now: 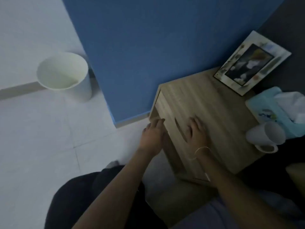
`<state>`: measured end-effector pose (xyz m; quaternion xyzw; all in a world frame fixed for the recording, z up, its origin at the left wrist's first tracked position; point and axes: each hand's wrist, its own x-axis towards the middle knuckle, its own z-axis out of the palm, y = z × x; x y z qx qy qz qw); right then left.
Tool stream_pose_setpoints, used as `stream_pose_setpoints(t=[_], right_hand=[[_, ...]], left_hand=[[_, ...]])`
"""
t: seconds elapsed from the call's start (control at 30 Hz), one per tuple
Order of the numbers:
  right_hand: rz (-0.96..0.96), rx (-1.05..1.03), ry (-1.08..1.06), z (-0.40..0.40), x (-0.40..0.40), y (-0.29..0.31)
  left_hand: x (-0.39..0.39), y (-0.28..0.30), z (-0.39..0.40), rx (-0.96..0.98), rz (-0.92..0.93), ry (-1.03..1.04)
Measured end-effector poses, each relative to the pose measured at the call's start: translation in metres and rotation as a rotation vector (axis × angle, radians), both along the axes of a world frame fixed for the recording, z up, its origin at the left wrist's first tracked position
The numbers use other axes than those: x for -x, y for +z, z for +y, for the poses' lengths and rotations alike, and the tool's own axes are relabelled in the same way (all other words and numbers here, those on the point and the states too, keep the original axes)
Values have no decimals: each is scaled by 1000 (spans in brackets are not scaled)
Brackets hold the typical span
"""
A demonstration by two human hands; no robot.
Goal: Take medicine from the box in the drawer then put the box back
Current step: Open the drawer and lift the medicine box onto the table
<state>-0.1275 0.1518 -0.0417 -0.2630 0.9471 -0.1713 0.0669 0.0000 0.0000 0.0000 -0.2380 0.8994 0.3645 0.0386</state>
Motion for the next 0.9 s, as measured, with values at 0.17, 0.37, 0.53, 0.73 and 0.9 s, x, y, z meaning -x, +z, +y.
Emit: stream_pose_setpoints(t=[0.17,0.37,0.53,0.73,0.9], right_hand=[[126,61,42,5,-1,-16],[168,119,58,12,-1,-23],[188,81,67,12,5,-31],[199,42,84,11,9,-36],[190,18,87,9,11,-39]], left_hand=[[-12,-21,30,128,108,111],[-16,-53,62,110,77,126],[12,-77,50,107,32,147],[56,-99,38,35,-9,140],[86,-114,43,-69,46,157]])
